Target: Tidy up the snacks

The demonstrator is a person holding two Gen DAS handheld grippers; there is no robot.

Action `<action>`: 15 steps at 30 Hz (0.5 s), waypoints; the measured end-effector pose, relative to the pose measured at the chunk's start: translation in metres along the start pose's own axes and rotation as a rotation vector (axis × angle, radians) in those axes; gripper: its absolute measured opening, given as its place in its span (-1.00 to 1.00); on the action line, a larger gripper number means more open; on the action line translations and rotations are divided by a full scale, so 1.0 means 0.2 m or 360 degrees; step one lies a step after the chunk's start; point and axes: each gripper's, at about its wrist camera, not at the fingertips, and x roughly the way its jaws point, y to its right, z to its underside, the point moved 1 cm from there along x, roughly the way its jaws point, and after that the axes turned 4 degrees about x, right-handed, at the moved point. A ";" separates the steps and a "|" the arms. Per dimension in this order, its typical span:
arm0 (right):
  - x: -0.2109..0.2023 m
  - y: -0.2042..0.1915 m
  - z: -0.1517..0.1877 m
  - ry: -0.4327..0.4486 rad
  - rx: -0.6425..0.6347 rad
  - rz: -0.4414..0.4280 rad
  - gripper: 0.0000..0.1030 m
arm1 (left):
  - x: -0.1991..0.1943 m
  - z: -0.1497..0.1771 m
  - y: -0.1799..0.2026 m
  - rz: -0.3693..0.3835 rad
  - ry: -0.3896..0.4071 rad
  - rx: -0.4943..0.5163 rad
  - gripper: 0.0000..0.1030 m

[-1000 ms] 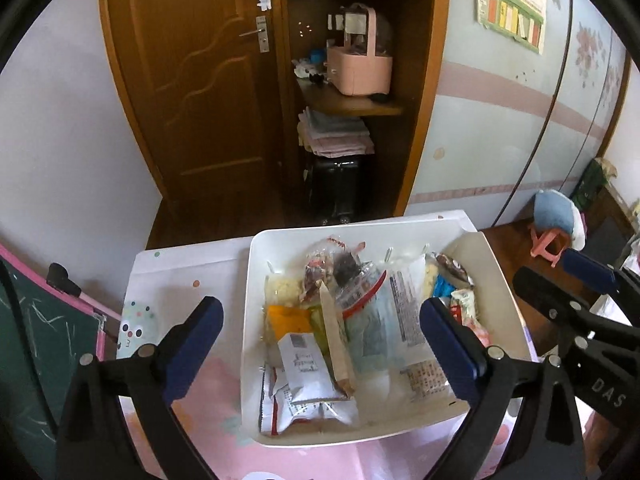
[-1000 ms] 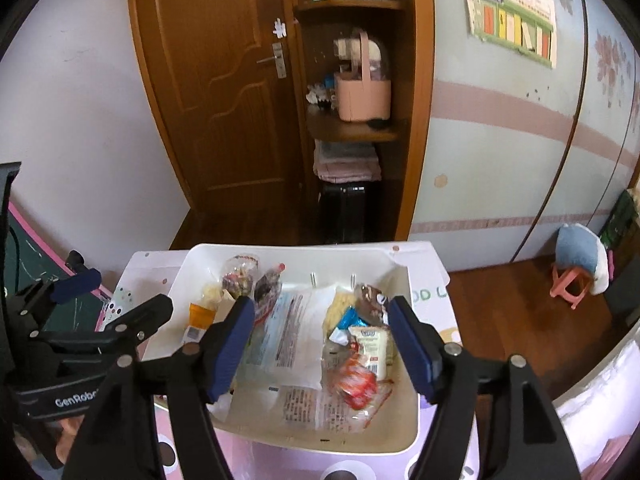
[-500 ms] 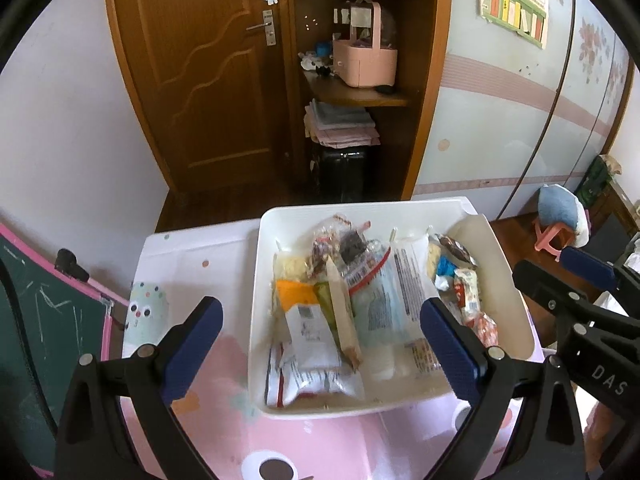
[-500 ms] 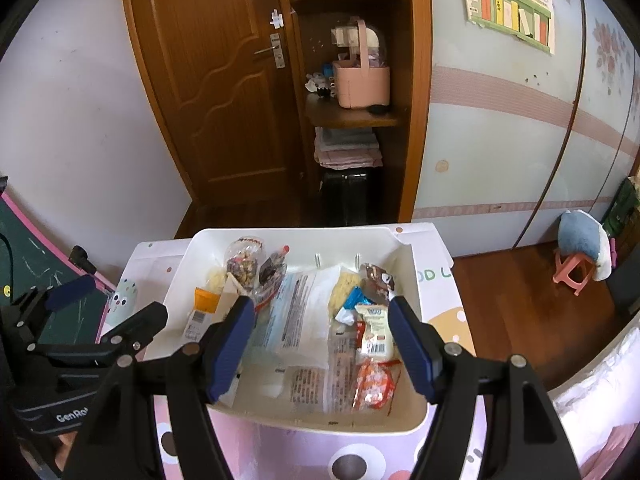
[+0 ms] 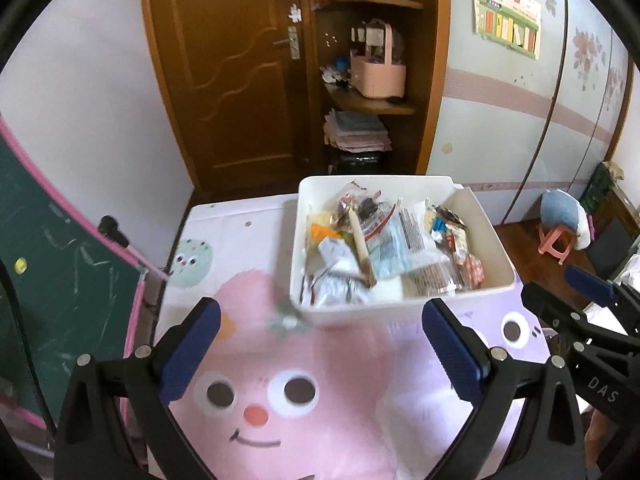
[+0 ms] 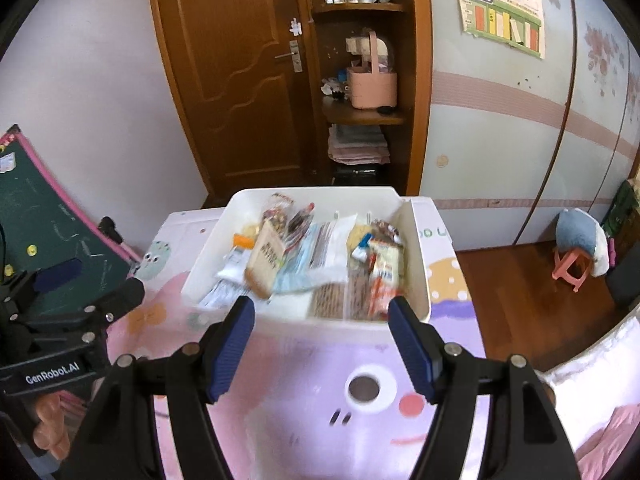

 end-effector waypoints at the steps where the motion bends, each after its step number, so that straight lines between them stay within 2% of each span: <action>1: -0.04 -0.01 0.04 0.0003 0.0011 -0.0016 0.35 | -0.05 0.04 0.00 -0.0014 0.0011 0.0000 0.97; 6: -0.24 -0.04 0.26 0.0027 0.0044 -0.0078 0.36 | -0.26 0.25 0.01 -0.0020 0.0026 -0.0002 0.98; 10: -0.33 -0.07 0.40 0.0025 0.0030 -0.0078 0.36 | -0.36 0.40 0.01 -0.0012 0.0007 -0.0037 0.98; 15: -0.45 -0.10 0.49 0.0057 0.0001 -0.0072 0.36 | -0.44 0.52 0.01 -0.0010 0.0002 -0.0049 0.98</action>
